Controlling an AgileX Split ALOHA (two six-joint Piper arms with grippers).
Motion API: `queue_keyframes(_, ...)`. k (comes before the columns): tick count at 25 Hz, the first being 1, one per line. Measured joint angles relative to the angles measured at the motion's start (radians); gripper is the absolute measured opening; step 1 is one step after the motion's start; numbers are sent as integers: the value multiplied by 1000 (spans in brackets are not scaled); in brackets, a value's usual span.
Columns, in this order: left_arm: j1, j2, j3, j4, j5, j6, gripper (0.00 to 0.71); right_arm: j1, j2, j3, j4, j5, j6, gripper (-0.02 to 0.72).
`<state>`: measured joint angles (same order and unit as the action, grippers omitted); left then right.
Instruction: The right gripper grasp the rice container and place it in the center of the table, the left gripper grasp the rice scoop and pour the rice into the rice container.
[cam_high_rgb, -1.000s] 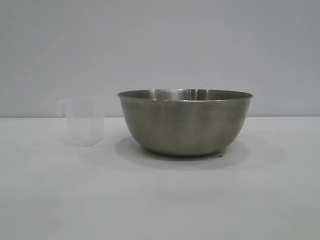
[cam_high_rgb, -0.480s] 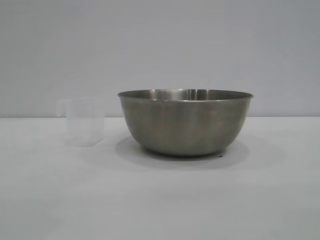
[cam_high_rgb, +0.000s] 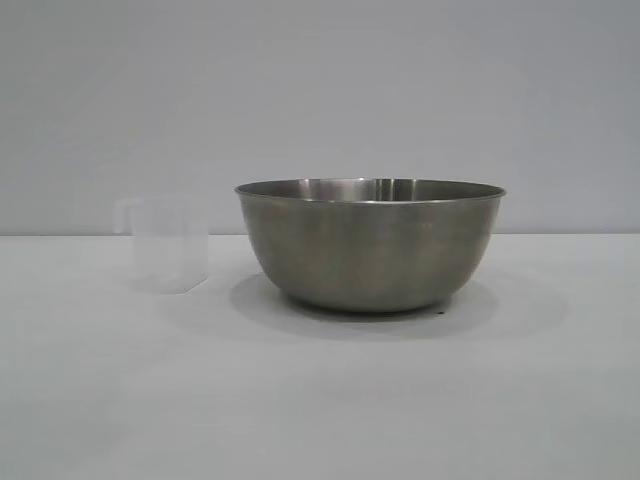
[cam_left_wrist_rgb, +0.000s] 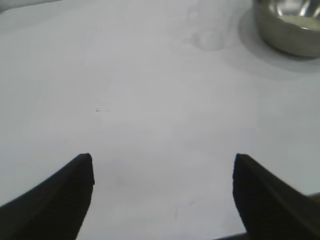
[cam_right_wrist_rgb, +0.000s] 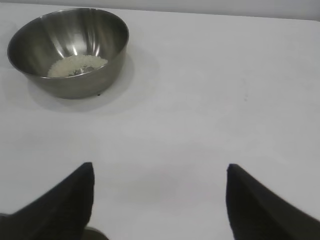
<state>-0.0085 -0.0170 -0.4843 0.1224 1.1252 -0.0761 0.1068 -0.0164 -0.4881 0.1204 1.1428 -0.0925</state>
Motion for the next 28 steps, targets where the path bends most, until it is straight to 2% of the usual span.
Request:
queue_keyframes(3,14,0,0,0,0,0,505,0,0,0,0,0,0,481)
queue_keyframes(28,14,0,0,0,0,0,505,0,0,0,0,0,0,481)
